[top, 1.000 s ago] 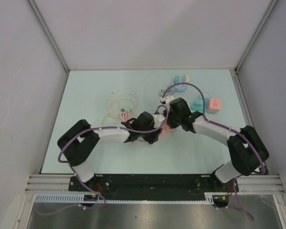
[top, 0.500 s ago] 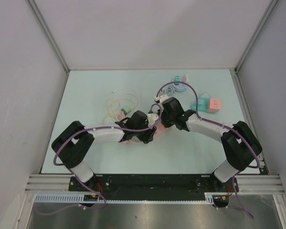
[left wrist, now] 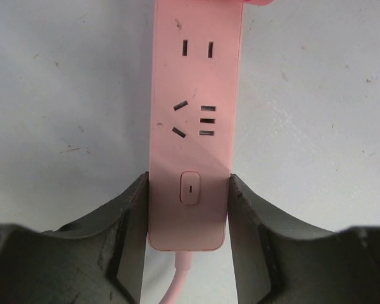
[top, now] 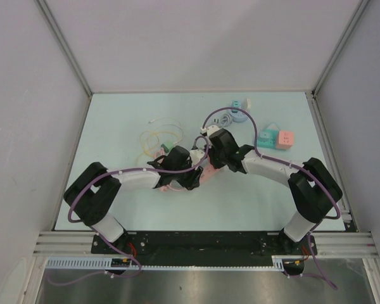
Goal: Insert the plug
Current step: Insert the plug into the socket.
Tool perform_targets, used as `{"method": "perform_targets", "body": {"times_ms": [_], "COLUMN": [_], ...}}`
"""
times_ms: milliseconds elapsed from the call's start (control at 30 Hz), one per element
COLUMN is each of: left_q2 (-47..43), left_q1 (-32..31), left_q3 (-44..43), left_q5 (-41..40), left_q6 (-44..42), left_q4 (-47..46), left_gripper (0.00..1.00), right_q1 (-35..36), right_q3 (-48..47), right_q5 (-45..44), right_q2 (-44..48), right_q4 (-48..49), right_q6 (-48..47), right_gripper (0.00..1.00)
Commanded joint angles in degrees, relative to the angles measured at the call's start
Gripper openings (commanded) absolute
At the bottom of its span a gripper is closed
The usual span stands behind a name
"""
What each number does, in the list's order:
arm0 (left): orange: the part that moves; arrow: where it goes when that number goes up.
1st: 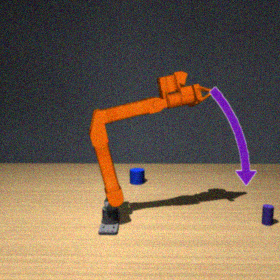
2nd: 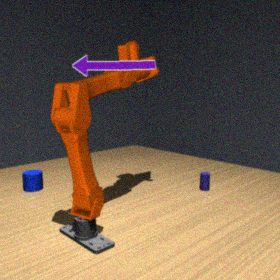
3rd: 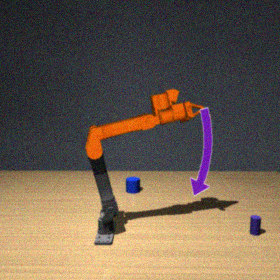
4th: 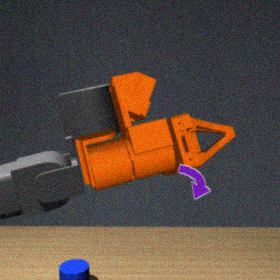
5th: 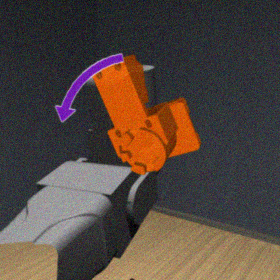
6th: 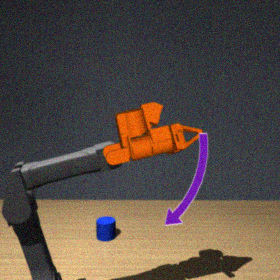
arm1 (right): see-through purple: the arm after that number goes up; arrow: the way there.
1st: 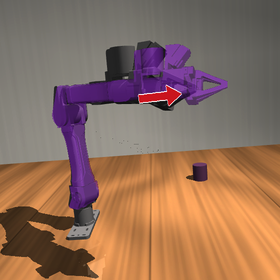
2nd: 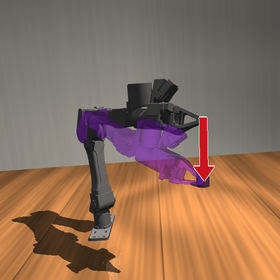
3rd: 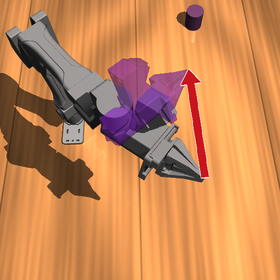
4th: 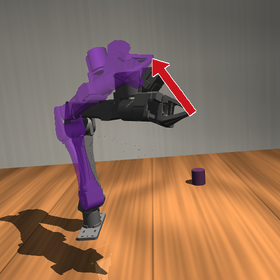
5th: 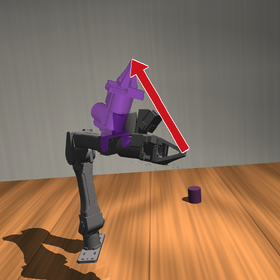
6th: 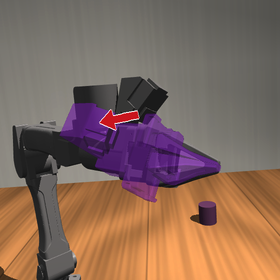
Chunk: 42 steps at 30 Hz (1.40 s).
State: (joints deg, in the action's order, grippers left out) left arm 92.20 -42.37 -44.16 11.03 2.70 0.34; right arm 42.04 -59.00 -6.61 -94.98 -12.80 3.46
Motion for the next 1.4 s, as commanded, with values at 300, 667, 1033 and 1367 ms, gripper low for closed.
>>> {"method": "perform_targets", "body": {"times_ms": [300, 667, 1033, 1367], "left_q2": [-1.50, -2.47, -2.38, -1.24], "left_q1": [4.66, 4.58, 1.86, -0.87], "left_q3": [2.15, 2.06, 1.36, 0.31], "left_q5": [-4.09, -4.08, -5.22, -6.46], "left_q6": [6.97, 6.71, 3.72, 1.26], "left_q4": [2.56, 2.47, 2.83, 4.06], "left_gripper": [0.50, 0.50, 0.50, 0.50], "right_q1": [1.20, 1.38, 2.17, 2.43], "right_q3": [5.39, 4.95, 4.95, 4.95], "right_q5": [5.91, 12.41, 8.81, 6.61], "right_q2": [-6.01, -6.97, -0.12, 6.38], "right_q4": [-16.38, -17.17, -14.36, -12.87], "right_q6": [-3.73, -3.73, -3.73, -1.62], "right_gripper": [0.00, 0.00, 0.16, 0.28]}}
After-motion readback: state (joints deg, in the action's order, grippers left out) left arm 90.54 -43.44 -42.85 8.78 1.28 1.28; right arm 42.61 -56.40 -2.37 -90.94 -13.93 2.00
